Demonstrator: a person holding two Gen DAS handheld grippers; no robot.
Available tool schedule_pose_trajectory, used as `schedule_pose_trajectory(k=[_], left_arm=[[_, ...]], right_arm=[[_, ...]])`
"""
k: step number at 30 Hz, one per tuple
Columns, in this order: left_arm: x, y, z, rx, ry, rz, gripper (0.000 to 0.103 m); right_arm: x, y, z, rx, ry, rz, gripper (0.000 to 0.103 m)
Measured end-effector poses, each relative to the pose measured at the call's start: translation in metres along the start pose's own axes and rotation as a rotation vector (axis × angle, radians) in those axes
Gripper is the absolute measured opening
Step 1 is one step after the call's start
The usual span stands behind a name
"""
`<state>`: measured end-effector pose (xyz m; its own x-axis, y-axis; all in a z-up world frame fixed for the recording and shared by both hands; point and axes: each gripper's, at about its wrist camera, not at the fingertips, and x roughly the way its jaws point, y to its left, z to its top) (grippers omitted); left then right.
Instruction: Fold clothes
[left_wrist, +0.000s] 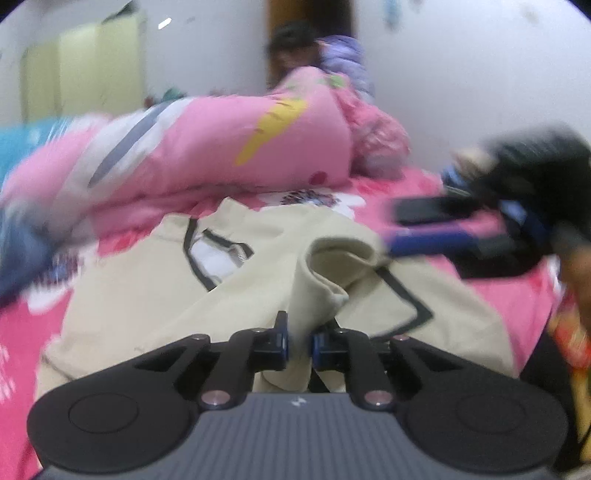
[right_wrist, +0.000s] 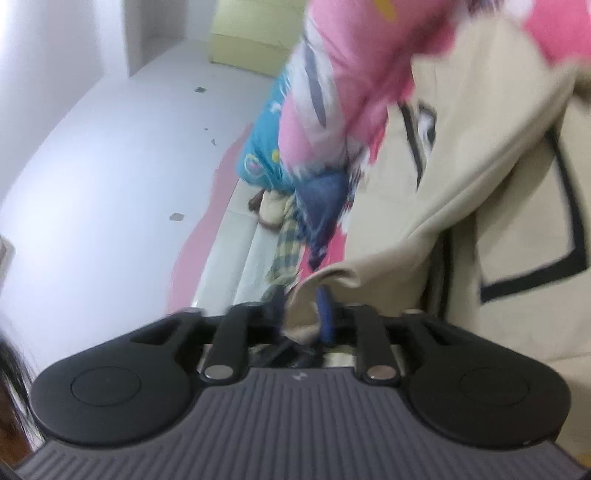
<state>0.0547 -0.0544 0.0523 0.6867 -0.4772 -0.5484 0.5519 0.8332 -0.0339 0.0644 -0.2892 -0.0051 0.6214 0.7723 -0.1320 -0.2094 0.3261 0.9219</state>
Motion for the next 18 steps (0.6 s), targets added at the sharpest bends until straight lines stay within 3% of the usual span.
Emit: schedule_pose_trajectory(k=[3,8,11,18], left_arm=[[-0.009,0.022,0.009,-0.107,-0.027,-0.042,0.012],[-0.02,0.033,0.018,-0.143,-0.082,-0.054,0.012],[-0.016,0.034,0.019,-0.151,-0.079,-0.064,0.012],[-0.016,0.042,0.018,-0.198,-0.102,-0.107,0.012]], right_arm=[[-0.007,0.011,-0.01,-0.178,-0.024,-0.163,0.035],[0.048,0.011,-0.046,-0.414,0.12,-0.413,0.035],[0.083,0.015,-0.059,-0.587,0.145,-0.534,0.035],[0.134,0.01,-0.057,-0.812,0.152,-0.676,0.033]])
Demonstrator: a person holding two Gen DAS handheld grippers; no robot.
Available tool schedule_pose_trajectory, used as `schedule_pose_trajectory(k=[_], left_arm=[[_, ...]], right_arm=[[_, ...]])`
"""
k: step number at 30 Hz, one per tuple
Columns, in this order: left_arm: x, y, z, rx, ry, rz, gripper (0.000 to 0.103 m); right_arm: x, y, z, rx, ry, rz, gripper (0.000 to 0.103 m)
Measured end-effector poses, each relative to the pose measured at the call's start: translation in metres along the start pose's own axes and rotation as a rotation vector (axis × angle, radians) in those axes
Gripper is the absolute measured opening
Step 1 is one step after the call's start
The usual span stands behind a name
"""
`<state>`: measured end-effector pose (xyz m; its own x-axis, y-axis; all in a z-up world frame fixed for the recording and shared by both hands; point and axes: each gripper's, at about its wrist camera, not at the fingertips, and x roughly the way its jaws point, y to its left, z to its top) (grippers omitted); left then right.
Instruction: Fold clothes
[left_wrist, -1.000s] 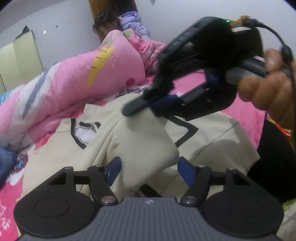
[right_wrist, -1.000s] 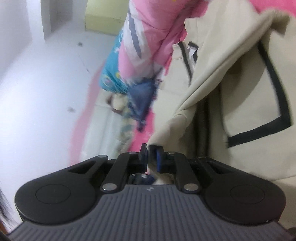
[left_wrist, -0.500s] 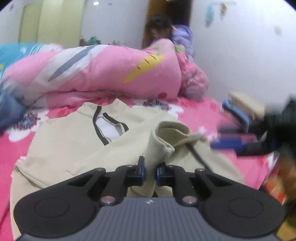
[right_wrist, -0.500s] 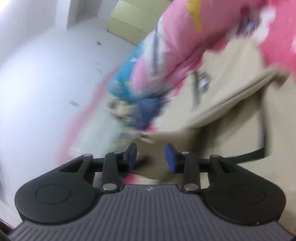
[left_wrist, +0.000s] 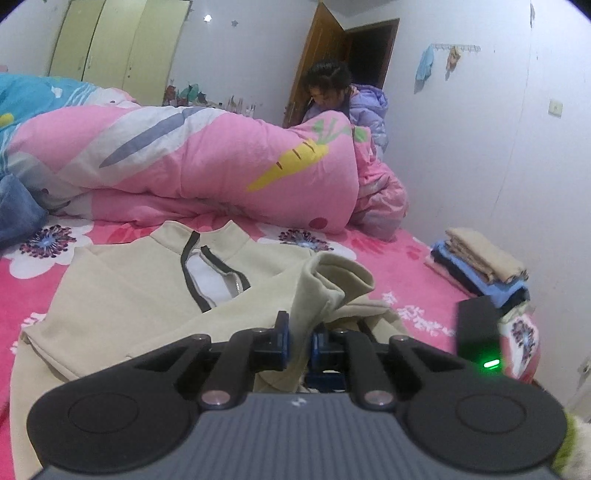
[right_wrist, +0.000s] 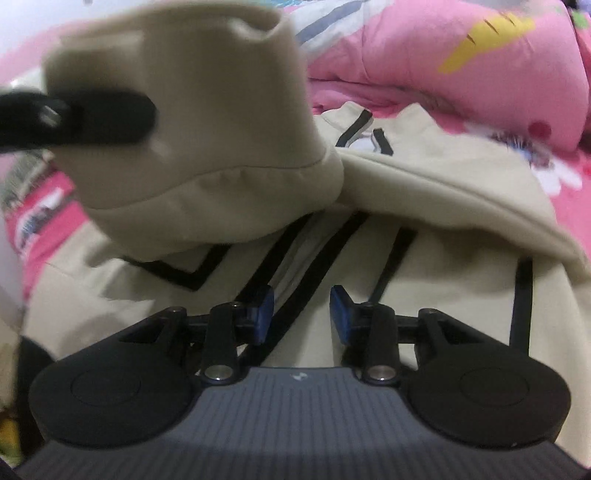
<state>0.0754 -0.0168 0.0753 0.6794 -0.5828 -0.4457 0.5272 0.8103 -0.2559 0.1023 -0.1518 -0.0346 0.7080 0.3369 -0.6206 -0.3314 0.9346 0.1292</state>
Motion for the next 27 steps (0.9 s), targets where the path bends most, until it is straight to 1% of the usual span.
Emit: schedule_pose_trajectory(k=[5,9,12,14,15,17,18,20,23,27], left_arm=[[-0.001,0.007,0.001,-0.03,-0.014,-0.033,0.012],[0.0,0.012,0.001,-0.046,-0.027,-0.054,0.012],[-0.001,0.016,0.002,-0.057,-0.04,-0.07,0.012],[-0.002,0.018,0.003,-0.061,-0.046,-0.076,0.012],[-0.002,0.019,0.004,-0.066,-0.049,-0.079,0.012],[-0.003,0.021,0.005,-0.071,-0.055,-0.08,0.012],[-0.003,0.021,0.006,-0.073,-0.058,-0.08,0.012],[-0.005,0.022,0.006,-0.074,-0.066,-0.083,0.012],[-0.006,0.022,0.007,-0.077,-0.072,-0.091,0.012],[-0.005,0.025,0.008,-0.094,-0.072,-0.101,0.012]], right_arm=[[0.022,0.007,0.013,-0.075,-0.016,-0.072,0.03],[0.043,0.012,0.018,-0.132,0.023,-0.144,0.03],[0.053,0.006,0.019,-0.104,0.061,-0.163,0.028],[0.054,0.006,0.021,-0.118,0.067,-0.179,0.025],[0.055,0.005,0.021,-0.117,0.068,-0.182,0.022],[0.053,-0.001,0.021,-0.088,0.06,-0.189,0.011],[0.051,-0.007,0.021,-0.062,0.051,-0.185,0.007],[0.046,-0.018,0.021,-0.001,0.038,-0.162,0.005],[0.042,-0.028,0.019,0.031,0.024,-0.122,0.005],[0.035,-0.037,0.019,0.074,-0.006,-0.04,0.005]])
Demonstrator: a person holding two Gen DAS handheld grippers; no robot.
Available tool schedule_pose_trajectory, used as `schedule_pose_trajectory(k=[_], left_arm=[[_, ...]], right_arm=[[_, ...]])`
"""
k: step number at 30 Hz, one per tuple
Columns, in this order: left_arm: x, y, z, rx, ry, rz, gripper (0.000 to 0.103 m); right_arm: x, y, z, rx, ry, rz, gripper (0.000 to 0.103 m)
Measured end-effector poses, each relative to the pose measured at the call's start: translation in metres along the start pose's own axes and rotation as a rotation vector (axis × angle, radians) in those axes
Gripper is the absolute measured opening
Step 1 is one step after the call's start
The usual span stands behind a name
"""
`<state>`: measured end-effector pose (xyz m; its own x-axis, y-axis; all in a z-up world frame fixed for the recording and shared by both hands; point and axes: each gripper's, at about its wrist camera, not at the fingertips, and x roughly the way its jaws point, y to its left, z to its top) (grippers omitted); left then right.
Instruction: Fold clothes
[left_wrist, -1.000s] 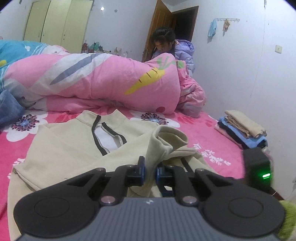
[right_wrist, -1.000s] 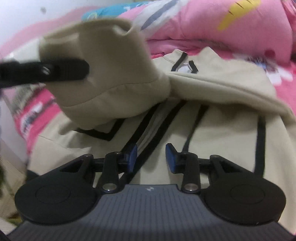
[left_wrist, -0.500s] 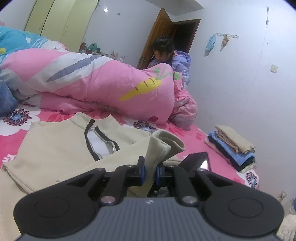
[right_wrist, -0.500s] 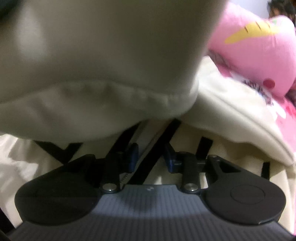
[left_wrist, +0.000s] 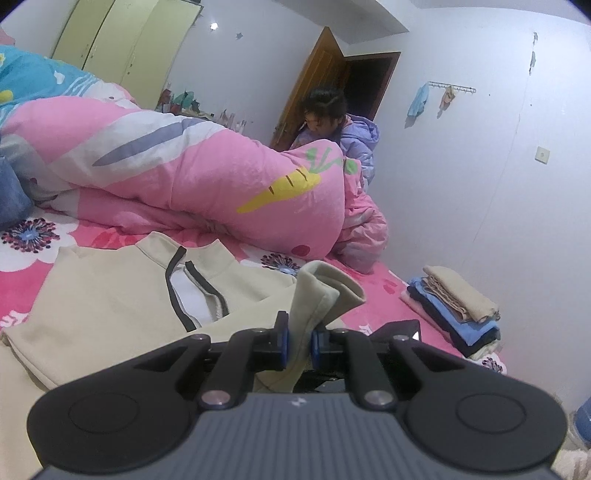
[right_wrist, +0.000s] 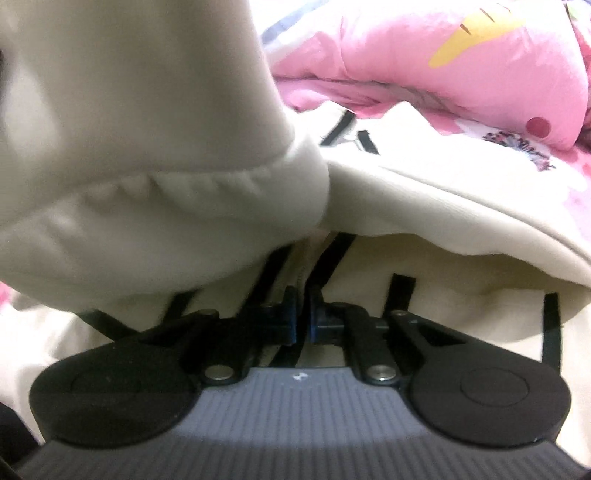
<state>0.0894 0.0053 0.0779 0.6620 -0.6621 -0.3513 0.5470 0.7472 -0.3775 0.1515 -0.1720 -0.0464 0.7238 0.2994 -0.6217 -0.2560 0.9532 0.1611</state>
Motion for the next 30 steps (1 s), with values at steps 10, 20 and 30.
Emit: schedule_pose_trajectory(k=[10,20,30], left_arm=[[0.005,-0.001,0.002,0.007,0.016,0.007,0.012],[0.009,-0.004,0.0,0.013,0.04,0.024,0.012],[0.01,-0.01,-0.009,0.027,0.059,0.017,0.012]], right_arm=[[0.003,-0.022,-0.008,0.059,0.006,0.123,0.005],[-0.03,-0.059,-0.006,0.19,-0.054,0.228,0.024],[-0.1,-0.003,-0.076,-0.158,-0.042,0.105,0.024]])
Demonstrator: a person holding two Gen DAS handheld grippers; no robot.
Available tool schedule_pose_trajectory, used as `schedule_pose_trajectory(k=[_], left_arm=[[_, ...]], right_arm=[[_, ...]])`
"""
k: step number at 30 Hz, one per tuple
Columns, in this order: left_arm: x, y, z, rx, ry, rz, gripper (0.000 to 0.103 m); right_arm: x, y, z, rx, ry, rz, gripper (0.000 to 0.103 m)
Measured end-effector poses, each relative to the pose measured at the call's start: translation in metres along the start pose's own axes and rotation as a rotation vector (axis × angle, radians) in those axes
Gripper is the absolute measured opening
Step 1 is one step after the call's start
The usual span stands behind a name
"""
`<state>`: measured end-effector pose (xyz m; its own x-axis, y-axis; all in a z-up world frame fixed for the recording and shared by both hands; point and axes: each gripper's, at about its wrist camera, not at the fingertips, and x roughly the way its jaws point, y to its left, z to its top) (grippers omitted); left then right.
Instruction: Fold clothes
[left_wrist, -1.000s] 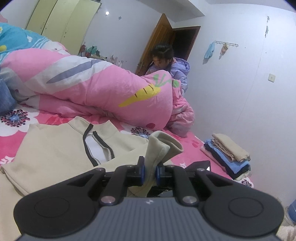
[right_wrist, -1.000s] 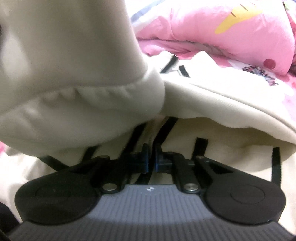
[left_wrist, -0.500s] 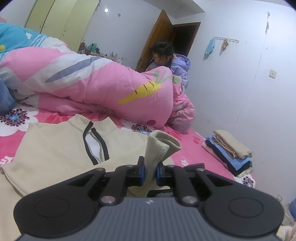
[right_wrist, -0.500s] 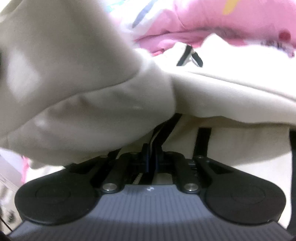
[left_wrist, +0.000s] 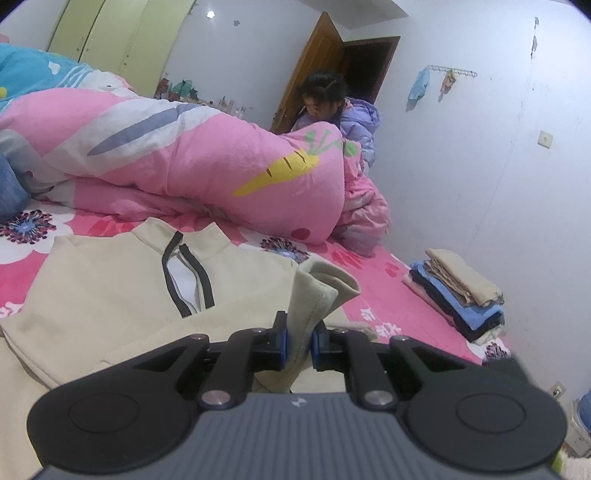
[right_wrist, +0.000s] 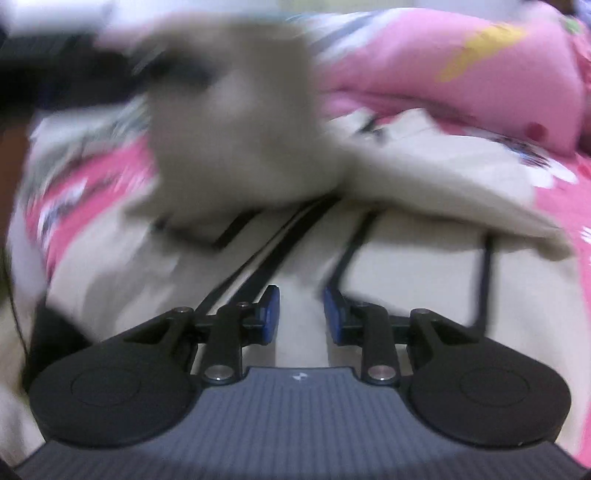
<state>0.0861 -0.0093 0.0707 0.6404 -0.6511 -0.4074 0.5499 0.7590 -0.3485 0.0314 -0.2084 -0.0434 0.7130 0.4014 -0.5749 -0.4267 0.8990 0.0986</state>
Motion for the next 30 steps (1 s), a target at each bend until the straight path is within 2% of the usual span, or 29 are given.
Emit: schedule_pose_trajectory(k=[1,2,3,6,9,11,13,15,17,19,22,27,30], left_arm=[[0.0,-0.002,-0.002,0.009,0.007,0.003,0.012],[0.0,-0.004,-0.004,0.019,0.013,0.006,0.012],[0.0,-0.006,-0.006,0.027,0.02,0.004,0.012],[0.001,-0.012,-0.016,0.052,0.043,-0.011,0.012],[0.004,-0.022,-0.033,0.11,0.081,-0.038,0.014],[0.011,-0.032,-0.053,0.173,0.148,-0.055,0.017],[0.02,-0.04,-0.072,0.233,0.225,-0.065,0.025],[0.028,-0.049,-0.092,0.291,0.297,-0.074,0.038],[0.027,-0.058,-0.108,0.337,0.317,-0.073,0.047],[0.018,-0.066,-0.112,0.362,0.328,-0.104,0.051],[0.003,-0.072,-0.11,0.372,0.339,-0.147,0.053],[-0.023,-0.067,-0.083,0.309,0.277,-0.187,0.054],[-0.023,-0.06,-0.064,0.276,0.21,-0.159,0.057]], right_arm=[[0.001,0.02,-0.005,-0.074,-0.017,-0.016,0.021],[0.009,0.043,0.004,-0.139,-0.038,-0.034,0.017],[0.003,0.047,0.002,-0.166,-0.053,-0.033,0.017],[-0.012,0.029,-0.003,-0.059,-0.055,0.025,0.017],[-0.037,0.008,-0.018,0.056,-0.07,-0.007,0.019],[-0.055,-0.007,-0.035,0.149,-0.076,-0.045,0.019],[-0.072,-0.03,-0.05,0.266,-0.083,-0.089,0.021],[-0.083,-0.047,-0.066,0.371,-0.092,-0.131,0.022],[-0.09,-0.065,-0.075,0.474,-0.115,-0.144,0.022],[-0.091,-0.074,-0.078,0.52,-0.146,-0.138,0.022],[-0.088,-0.071,-0.065,0.468,-0.171,-0.144,0.024],[-0.067,-0.062,-0.031,0.407,-0.219,-0.044,0.024],[-0.051,-0.063,-0.014,0.4,-0.199,0.029,0.026]])
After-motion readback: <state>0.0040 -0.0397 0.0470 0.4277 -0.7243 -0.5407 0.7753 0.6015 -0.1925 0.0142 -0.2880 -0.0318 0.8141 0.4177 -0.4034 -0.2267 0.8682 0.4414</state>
